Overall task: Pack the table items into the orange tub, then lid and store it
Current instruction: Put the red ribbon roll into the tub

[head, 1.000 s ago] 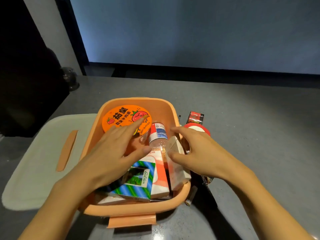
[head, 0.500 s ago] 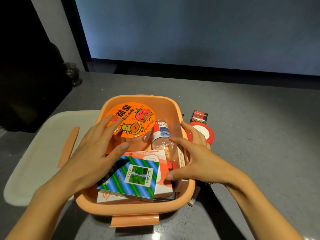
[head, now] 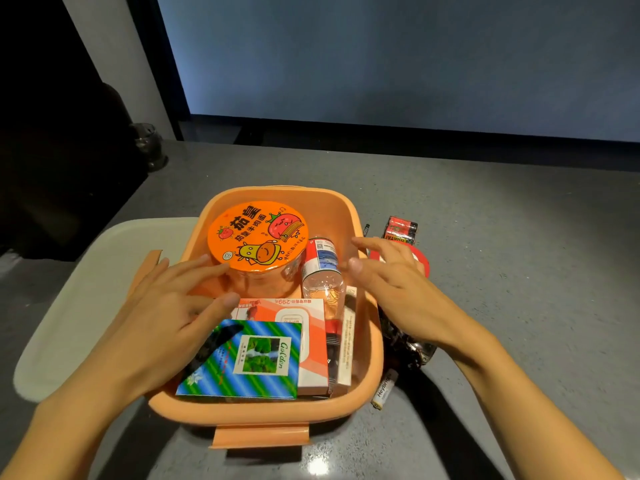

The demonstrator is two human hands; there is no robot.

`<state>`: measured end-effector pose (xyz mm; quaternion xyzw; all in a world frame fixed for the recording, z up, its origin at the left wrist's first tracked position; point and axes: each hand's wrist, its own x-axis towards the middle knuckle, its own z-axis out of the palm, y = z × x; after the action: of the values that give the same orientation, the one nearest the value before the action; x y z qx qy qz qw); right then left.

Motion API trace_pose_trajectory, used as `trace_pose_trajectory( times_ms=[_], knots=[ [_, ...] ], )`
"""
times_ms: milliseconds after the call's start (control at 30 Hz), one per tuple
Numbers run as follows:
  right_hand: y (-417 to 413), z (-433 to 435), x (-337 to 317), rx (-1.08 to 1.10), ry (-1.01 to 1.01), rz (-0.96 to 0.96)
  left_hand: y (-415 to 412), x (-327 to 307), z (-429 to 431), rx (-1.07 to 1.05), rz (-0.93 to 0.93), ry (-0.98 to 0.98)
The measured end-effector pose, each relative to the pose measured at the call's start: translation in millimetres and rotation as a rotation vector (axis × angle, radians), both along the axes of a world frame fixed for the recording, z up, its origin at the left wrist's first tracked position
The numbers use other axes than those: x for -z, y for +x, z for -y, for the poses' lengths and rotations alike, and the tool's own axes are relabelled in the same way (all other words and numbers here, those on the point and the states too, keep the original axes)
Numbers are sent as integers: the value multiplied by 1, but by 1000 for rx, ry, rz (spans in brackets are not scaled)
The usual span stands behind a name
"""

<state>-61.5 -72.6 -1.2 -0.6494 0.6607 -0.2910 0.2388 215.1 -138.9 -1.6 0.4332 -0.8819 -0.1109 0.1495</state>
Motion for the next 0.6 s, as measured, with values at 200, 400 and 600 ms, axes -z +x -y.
trace_pose_trajectory(
  times_ms=[200, 400, 600],
  knots=[
    [-35, -1, 8, 204, -100, 269, 1, -5, 2, -8, -43, -79],
    [-76, -18, 49, 228, 154, 107, -31, -10, 14, -4, -166, -24],
    [-68, -24, 82, 168, 202, -105, -48, -2, 15, 37, -176, -47]
  ],
)
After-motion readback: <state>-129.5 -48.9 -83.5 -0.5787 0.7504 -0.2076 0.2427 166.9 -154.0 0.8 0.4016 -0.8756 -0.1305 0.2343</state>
